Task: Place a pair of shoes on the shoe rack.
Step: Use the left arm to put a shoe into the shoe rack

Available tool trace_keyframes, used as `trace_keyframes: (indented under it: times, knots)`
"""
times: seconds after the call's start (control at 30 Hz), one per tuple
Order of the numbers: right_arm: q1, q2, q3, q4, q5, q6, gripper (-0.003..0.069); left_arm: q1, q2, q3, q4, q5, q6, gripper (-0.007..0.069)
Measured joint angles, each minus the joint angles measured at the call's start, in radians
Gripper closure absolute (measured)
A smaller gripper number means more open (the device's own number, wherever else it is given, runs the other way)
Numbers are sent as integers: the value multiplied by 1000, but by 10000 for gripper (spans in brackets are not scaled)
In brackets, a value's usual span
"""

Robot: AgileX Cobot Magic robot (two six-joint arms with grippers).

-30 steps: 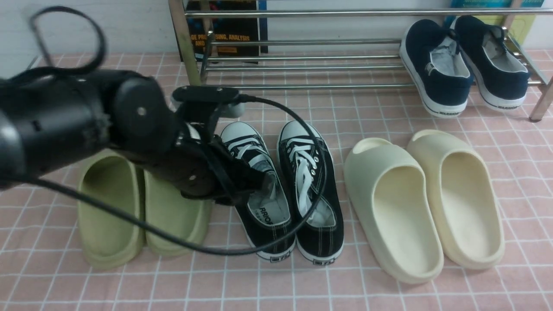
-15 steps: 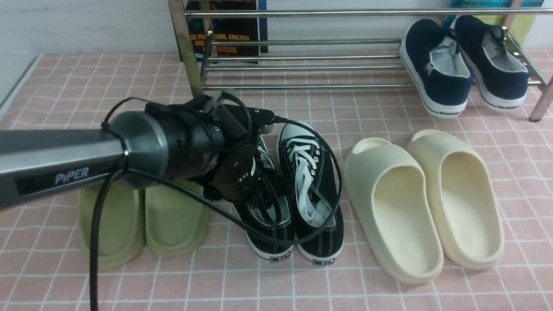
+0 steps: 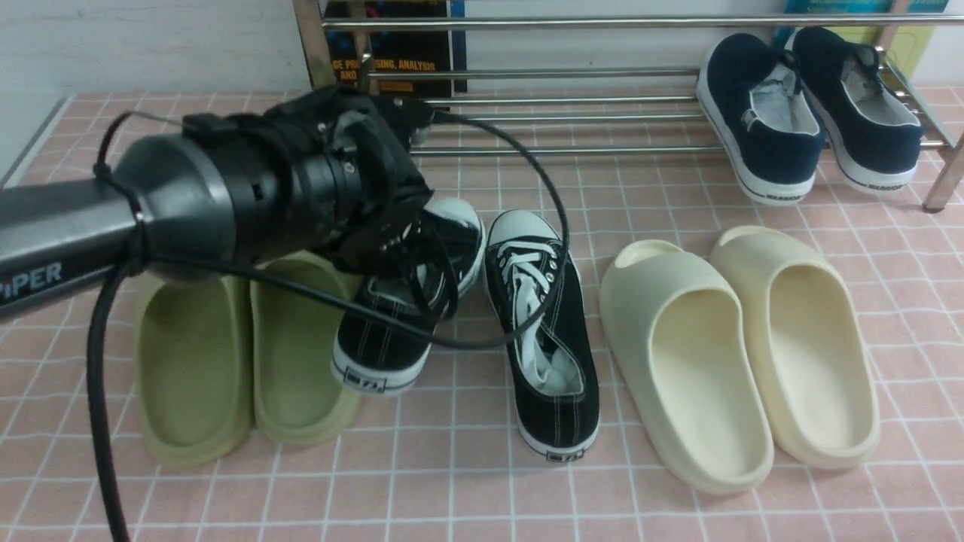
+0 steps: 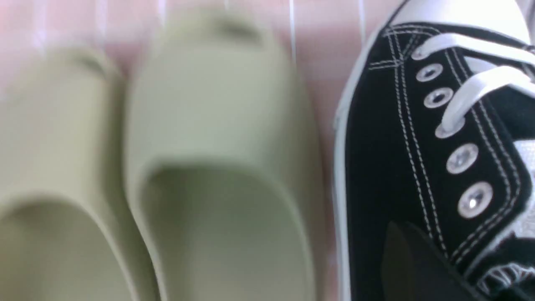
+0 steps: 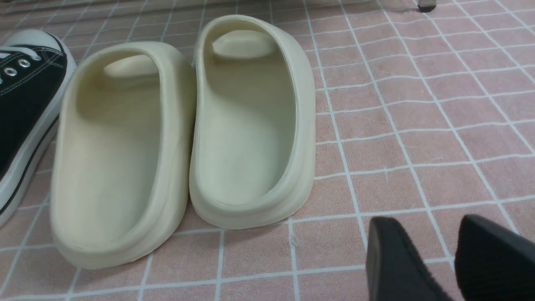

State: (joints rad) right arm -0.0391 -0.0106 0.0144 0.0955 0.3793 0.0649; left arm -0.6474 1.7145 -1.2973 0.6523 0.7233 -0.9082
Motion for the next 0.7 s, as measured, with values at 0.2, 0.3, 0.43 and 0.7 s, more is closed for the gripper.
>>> trace_keyframes:
  times: [0.2, 0.3, 0.43, 0.7]
  knots:
    - [0, 0, 0, 0, 0, 0, 420, 4, 104, -230, 107, -2, -2, 608]
    - [0, 0, 0, 0, 0, 0, 420, 24, 199, -353, 106, -1, -2, 608]
    - [0, 0, 0, 0, 0, 0, 419, 62, 319, -489, 72, 5, 38, 608]
    - [0, 0, 0, 0, 0, 0, 419, 131, 478, -728, 12, 8, 64, 606]
